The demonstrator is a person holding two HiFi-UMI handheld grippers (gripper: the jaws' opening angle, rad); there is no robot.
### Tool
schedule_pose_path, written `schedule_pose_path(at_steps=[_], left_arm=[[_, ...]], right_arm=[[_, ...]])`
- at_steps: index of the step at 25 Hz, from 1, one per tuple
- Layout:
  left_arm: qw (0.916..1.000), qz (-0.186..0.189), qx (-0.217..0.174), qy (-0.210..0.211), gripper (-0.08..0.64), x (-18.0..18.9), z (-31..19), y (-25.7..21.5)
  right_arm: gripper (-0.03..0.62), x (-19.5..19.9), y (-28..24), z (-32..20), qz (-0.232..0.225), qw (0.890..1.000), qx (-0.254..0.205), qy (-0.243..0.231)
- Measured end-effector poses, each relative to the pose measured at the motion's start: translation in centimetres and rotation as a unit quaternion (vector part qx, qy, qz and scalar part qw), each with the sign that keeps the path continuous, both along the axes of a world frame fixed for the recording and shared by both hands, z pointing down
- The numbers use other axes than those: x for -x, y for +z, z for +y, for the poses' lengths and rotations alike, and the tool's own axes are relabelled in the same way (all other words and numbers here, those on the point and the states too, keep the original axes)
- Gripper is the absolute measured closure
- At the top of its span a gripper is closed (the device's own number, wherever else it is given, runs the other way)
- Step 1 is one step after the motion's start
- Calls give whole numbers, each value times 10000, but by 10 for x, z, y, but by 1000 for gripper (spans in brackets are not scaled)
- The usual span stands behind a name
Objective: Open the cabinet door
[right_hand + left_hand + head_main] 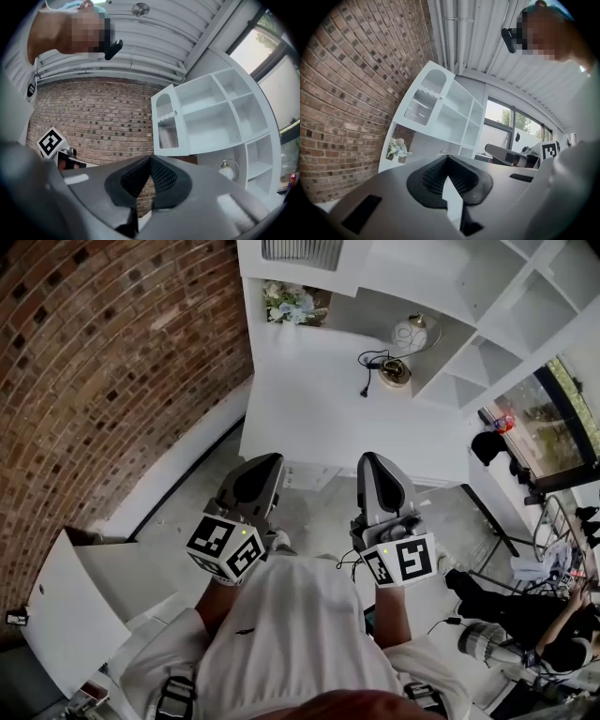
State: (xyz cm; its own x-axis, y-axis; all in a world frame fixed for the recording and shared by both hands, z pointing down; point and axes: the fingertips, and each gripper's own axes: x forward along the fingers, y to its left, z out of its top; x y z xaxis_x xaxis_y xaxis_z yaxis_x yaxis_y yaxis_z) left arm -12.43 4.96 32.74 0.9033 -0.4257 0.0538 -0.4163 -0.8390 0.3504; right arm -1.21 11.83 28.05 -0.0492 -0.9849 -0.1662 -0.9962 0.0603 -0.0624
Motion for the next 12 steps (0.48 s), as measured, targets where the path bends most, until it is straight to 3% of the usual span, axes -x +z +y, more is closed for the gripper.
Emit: schedule_pose_path(at_steps=[12], left_arm=[[9996, -70, 241, -121, 552, 10, -35, 16]], right_arm=[[588, 8, 5, -41, 68, 9998, 110, -180]])
